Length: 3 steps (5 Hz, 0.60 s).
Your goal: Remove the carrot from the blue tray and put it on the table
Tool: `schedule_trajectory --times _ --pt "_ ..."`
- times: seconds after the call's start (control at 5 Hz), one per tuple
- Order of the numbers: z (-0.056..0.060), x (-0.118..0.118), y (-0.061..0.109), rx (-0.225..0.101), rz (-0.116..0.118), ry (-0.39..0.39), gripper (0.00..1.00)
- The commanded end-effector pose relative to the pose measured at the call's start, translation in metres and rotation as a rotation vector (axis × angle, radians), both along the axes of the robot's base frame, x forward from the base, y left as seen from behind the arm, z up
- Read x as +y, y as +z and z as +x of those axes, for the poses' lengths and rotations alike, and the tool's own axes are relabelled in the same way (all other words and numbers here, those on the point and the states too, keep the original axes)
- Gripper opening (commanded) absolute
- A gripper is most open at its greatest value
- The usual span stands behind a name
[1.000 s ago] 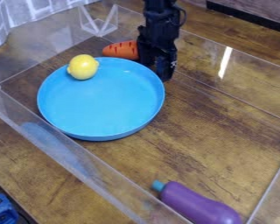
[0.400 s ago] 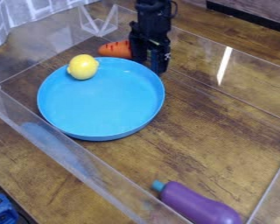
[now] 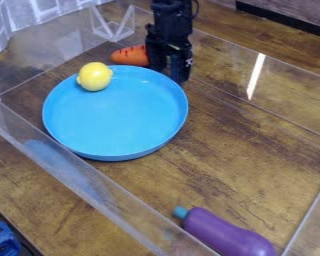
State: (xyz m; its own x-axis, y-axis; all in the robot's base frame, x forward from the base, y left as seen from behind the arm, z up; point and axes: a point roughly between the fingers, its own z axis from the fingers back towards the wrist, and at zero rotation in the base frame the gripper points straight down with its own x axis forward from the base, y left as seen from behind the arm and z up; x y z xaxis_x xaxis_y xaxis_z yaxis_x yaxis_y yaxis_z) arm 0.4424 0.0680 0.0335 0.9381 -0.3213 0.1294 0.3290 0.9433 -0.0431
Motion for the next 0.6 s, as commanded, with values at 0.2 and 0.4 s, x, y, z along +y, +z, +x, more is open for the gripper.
schedule_trajectory --times 0.2,0.4 --pt "0.0038 0.0116 0.061 -0.157 0.01 0.013 1.0" --pt "0.005 0.0119 0.0608 -0.164 0.007 0.008 1.0"
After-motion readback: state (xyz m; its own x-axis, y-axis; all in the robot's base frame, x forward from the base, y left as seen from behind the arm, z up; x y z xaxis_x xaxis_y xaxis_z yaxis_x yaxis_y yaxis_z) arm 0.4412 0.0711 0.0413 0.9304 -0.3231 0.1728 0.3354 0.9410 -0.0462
